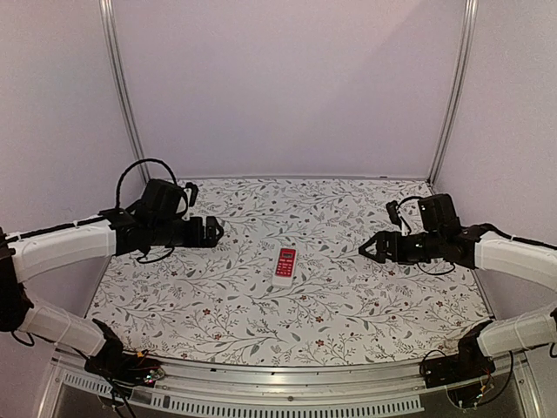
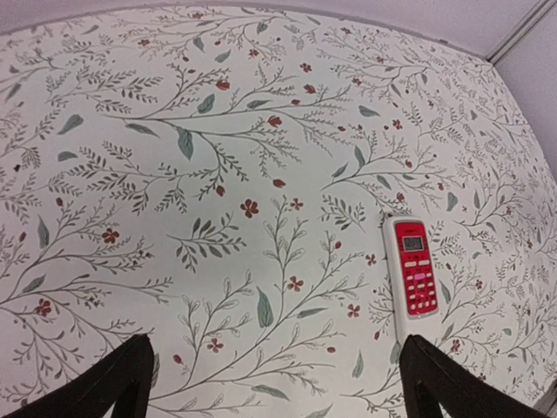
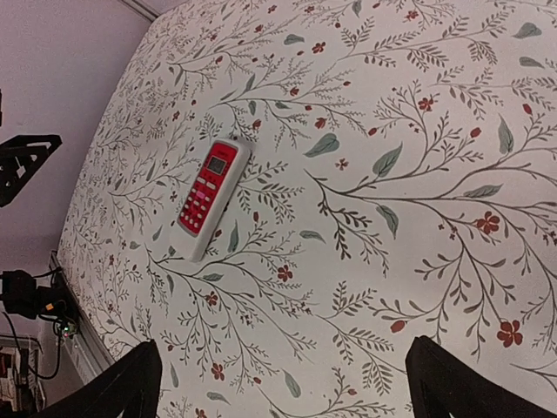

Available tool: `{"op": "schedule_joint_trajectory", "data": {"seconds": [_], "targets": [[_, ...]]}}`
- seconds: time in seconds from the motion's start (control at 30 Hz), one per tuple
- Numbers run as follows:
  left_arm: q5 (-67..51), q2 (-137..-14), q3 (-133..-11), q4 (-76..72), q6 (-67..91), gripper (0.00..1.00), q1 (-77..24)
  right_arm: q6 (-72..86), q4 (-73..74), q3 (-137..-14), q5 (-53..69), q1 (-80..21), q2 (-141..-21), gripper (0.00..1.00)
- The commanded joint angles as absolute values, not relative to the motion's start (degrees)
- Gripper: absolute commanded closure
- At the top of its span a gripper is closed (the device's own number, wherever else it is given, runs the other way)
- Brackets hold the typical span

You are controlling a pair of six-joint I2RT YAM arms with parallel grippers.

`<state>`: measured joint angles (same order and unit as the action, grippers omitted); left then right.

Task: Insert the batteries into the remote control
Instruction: Reset both arms

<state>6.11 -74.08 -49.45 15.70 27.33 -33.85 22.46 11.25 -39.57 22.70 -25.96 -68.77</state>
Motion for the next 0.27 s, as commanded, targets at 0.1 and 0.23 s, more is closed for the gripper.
{"op": "schedule_joint_trajectory", "data": {"seconds": [0.1, 0.23], "targets": [[10.21, -71.55, -39.6, 12.86, 31.71, 0.0, -33.53, 24.83, 3.93, -29.15, 17.97, -25.88, -66.01, 0.01], [11.01, -70.7, -37.41, 11.25, 32.14, 0.0, -33.84, 25.48, 2.61, -27.91, 18.09, -25.91, -66.56, 0.01]]}}
